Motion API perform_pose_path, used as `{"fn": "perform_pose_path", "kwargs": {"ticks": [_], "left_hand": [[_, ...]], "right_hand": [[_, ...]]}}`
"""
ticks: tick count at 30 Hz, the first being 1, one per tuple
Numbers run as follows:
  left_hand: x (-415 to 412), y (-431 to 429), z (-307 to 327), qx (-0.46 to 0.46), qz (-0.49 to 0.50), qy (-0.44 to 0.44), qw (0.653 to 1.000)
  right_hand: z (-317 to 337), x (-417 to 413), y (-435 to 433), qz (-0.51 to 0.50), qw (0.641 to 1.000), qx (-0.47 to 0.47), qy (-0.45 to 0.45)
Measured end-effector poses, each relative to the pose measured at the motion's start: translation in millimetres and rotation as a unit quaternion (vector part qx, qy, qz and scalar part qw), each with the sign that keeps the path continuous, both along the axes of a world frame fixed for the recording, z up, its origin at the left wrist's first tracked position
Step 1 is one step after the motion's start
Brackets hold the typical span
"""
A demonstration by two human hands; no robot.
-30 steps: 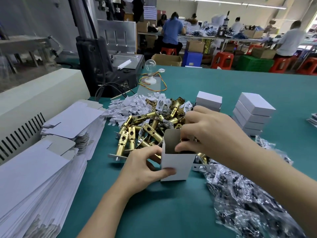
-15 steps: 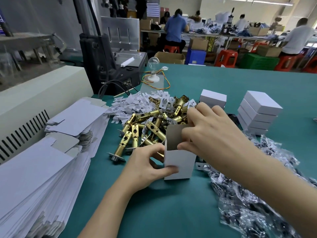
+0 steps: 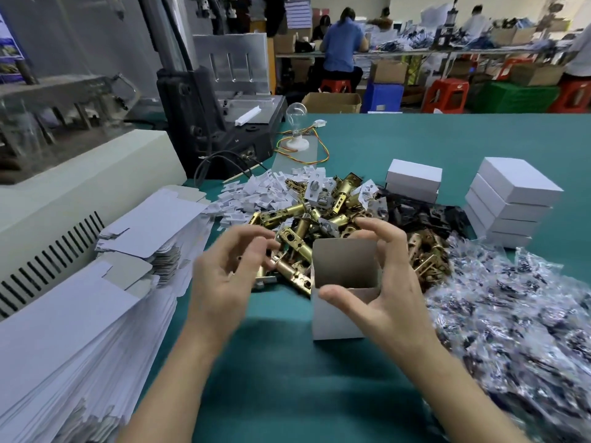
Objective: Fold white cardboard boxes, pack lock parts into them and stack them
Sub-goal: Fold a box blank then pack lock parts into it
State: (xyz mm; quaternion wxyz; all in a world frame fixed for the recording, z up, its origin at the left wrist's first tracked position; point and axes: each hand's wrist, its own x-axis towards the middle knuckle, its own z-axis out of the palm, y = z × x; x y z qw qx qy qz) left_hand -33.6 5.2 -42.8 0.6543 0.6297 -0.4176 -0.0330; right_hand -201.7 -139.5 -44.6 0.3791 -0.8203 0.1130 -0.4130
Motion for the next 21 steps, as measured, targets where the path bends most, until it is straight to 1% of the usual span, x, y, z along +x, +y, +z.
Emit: {"fn": "perform_pose_path", "kwargs": {"ticks": [1,3,5,6,7,9,10,11,14,16,21], "left_hand": [[10,-3,5,0.009,0.057,-0.005,0.998],[36,-12,12,0.068,0.150,-0.034,0.986],[64,-26,19,0.156,0.202,-0.054,0.965],[78,-33,20,0.219,0.210,-0.070,0.950],[90,-41,21,0.300,0.204,-0.103,0.926],[107,-55,20,0.463,0.168,-0.189,0.850],[113,-62,21,0.513,0.160,-0.224,0.813],[117,-67,23,0.542,0.160,-0.249,0.787],[127,-81,21,0.581,0.174,-0.286,0.741],[135,-85,14,0.595,0.181,-0.300,0.723],[147,-88,8,0.577,0.228,-0.322,0.715]], "right_hand": [[-2,0,-2,0.006,1.000,0.002,0.010],[-6,-1,-4,0.028,0.999,0.025,0.029],[-9,-3,-5,0.038,0.997,0.039,0.048],[-11,-4,-6,0.041,0.997,0.042,0.050],[-13,-5,-6,0.046,0.997,0.049,0.047],[-14,-7,-7,0.055,0.995,0.064,0.047],[-14,-7,-7,0.056,0.995,0.064,0.049],[-14,-6,-6,0.056,0.995,0.064,0.048],[-11,-6,-6,0.060,0.995,0.071,0.020],[-9,-6,-8,0.064,0.995,0.078,0.004],[-4,-7,-7,0.095,0.988,0.125,-0.001]]}}
